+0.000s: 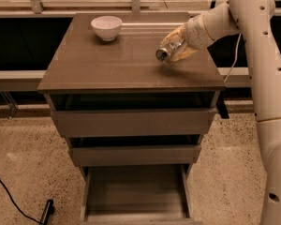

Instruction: Pick redbull can from bottom drawer and place on counter

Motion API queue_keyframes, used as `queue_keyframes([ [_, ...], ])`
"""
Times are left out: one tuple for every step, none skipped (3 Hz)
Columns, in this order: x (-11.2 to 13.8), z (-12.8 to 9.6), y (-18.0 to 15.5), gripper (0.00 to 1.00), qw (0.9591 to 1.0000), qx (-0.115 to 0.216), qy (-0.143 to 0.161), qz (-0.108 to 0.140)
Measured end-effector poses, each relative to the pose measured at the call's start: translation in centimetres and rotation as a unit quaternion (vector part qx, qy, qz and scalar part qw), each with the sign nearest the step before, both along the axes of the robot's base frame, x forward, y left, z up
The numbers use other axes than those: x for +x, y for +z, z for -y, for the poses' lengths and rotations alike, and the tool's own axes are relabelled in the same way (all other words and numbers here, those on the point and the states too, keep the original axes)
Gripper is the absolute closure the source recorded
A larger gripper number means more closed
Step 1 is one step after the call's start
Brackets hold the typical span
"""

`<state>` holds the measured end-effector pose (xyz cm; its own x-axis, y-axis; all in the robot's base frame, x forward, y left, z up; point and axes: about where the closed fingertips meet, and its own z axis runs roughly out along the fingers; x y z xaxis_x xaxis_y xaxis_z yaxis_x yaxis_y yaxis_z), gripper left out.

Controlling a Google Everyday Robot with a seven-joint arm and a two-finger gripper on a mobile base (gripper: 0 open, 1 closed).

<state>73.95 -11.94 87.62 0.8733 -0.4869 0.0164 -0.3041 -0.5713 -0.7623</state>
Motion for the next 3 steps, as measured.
queue_keyframes([
  [0.18,-0.35,-0.27,0.84,1.0,0.001,0.001,0.0],
  [0.33,-0.67,-0.48,0.61,1.0,0.002,0.002,-0.001],
  [0.47,-0.99,-0.69,0.38,1.0,0.003,0.004,-0.001],
])
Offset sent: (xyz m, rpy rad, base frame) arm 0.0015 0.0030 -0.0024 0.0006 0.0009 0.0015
